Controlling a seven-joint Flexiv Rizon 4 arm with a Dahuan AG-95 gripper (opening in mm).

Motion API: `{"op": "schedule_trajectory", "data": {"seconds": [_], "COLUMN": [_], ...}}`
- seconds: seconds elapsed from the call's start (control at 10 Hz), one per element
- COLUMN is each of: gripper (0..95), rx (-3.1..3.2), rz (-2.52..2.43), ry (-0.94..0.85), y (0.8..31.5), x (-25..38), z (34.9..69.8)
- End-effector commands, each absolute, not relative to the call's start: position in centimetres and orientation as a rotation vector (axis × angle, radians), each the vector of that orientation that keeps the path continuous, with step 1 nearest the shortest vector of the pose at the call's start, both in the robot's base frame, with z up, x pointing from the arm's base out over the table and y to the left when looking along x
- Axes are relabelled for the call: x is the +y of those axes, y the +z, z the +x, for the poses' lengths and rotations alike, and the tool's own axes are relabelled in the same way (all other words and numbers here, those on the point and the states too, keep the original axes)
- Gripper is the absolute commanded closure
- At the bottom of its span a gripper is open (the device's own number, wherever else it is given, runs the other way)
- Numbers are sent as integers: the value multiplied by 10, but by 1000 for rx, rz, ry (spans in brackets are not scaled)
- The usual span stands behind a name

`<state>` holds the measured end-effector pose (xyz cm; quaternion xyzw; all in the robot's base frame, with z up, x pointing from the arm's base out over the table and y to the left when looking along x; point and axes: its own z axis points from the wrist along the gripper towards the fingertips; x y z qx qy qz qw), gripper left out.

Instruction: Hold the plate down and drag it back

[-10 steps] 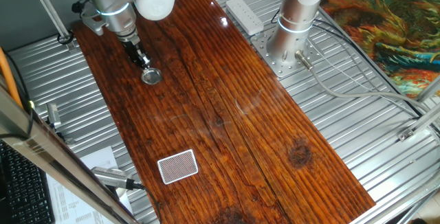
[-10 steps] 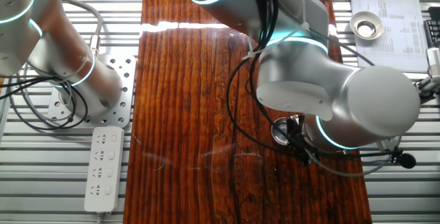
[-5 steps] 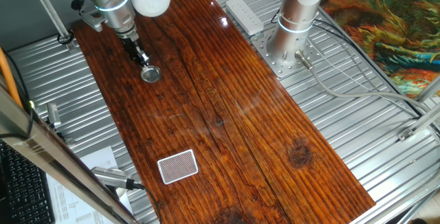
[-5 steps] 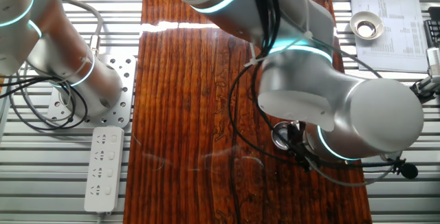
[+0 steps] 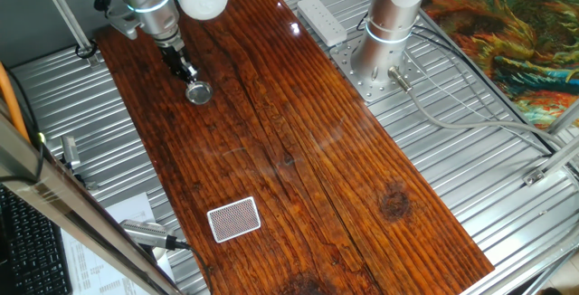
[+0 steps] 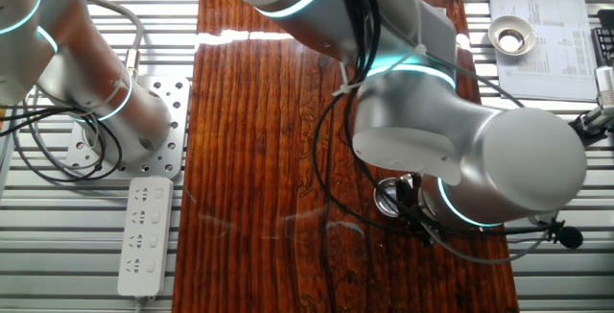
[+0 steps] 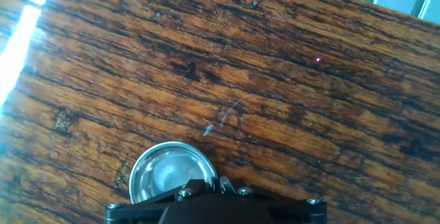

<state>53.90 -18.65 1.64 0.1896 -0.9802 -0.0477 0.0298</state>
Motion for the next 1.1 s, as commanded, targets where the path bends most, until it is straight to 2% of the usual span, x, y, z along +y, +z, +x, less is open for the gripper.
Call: {"op": "schedule_trajectory", "data": {"seconds": [0.1, 1.1], "gripper": [950, 950], "rx": [-3024, -3020], "rz": [593, 631], "ry": [-140, -139], "y": [15, 15], "x": [-189, -203], "z": [538, 532]}}
